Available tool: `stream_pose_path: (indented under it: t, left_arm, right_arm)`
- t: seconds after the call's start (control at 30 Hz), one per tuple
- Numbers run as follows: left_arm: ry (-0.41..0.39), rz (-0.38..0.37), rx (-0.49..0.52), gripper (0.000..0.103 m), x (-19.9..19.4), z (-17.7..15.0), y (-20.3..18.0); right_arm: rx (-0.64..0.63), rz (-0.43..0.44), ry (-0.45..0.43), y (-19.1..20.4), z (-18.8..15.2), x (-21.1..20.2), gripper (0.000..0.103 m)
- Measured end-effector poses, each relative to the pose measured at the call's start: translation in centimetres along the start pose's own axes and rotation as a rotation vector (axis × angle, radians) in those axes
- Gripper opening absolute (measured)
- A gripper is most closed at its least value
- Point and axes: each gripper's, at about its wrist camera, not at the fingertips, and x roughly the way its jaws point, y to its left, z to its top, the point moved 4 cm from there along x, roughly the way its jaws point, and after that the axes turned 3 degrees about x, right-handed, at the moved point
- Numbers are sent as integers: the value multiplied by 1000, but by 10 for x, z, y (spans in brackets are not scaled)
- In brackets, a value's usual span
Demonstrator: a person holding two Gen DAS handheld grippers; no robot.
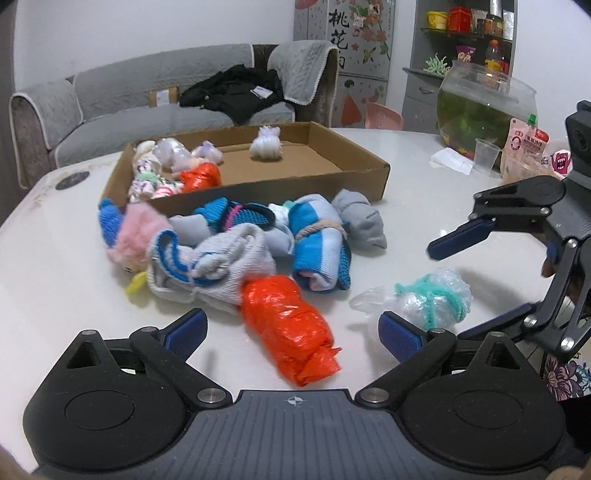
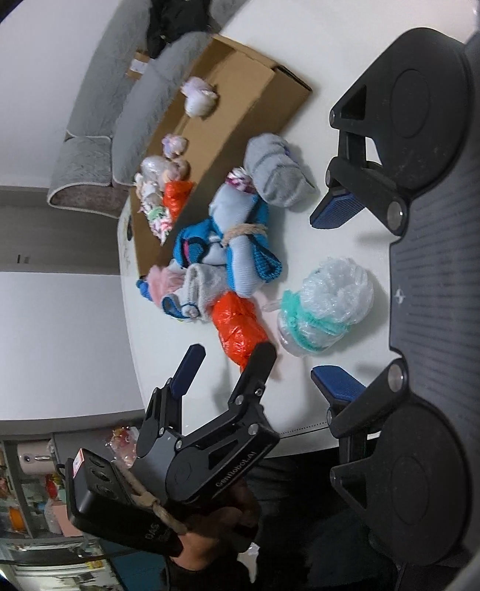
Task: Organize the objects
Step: 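Move both tools back to the pile toward the orange and teal-tied bundles, then grasp the orange plastic bundle with the left gripper while the right grasps the teal-tied clear bundle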
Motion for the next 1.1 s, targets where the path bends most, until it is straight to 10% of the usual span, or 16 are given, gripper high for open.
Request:
stream_pose_path:
  t: [0.67, 1.1]
  left_arm:
    - [47, 133, -89, 91, 0, -19, 35]
    - [20, 74, -27, 76, 5, -12, 10]
  right_arm:
    - [-2, 56, -2, 4, -6, 19, 59]
    - [-4, 32, 7, 9, -10, 24, 50]
